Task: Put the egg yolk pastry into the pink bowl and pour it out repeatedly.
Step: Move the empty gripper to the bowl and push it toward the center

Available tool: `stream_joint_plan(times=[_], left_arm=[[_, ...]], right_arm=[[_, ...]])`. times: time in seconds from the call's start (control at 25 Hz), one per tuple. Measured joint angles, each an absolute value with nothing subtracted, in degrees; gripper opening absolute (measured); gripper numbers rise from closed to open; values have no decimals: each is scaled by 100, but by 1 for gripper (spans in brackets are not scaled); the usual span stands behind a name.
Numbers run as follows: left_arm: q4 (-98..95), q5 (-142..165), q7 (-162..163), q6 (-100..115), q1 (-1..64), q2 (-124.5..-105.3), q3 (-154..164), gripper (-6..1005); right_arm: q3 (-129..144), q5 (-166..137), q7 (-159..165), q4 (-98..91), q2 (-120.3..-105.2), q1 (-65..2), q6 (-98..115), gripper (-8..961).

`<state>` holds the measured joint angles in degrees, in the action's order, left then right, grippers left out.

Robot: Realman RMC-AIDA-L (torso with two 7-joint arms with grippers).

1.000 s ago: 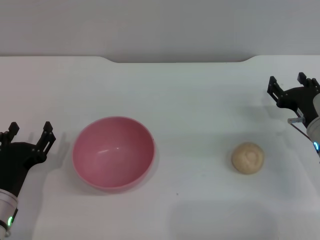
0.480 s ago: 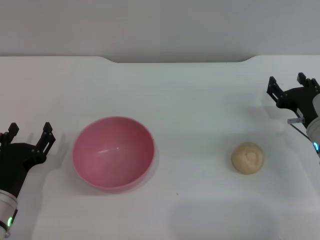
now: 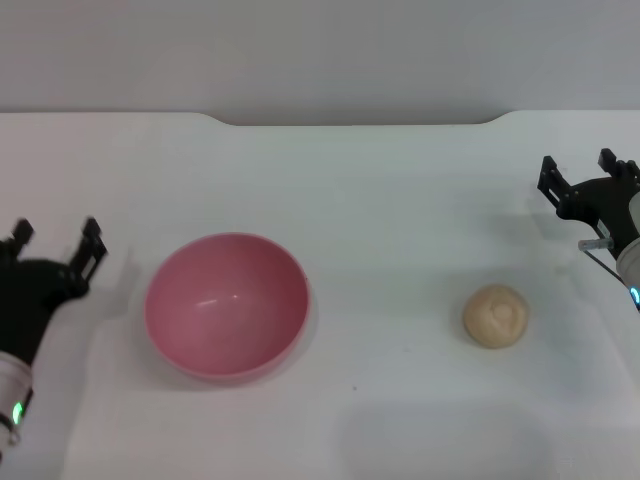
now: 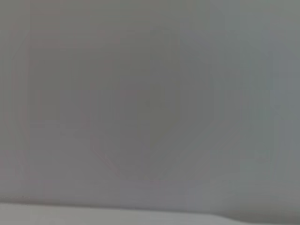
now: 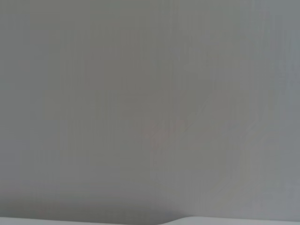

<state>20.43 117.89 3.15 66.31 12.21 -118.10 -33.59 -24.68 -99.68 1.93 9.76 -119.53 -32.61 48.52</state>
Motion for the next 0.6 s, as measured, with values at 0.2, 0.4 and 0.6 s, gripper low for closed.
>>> stream_joint_plan(times=[0.2,0.4,0.6], left_arm=[[2011,11849,499,6641,1532,-11744,-3804,802],[1990,12014,1387,6152,2081,-11411,-3781,802],[1984,12582,2277,5200,2627,-11043,-3813,803]], right_arm=[[-2436,-9995,193,980,-11953,-3269,4852,736],[-2426,-10003,193,973,-11953,-3246,4852,736],[-2425,-10007,193,963,-11953,-3173,4852,736]])
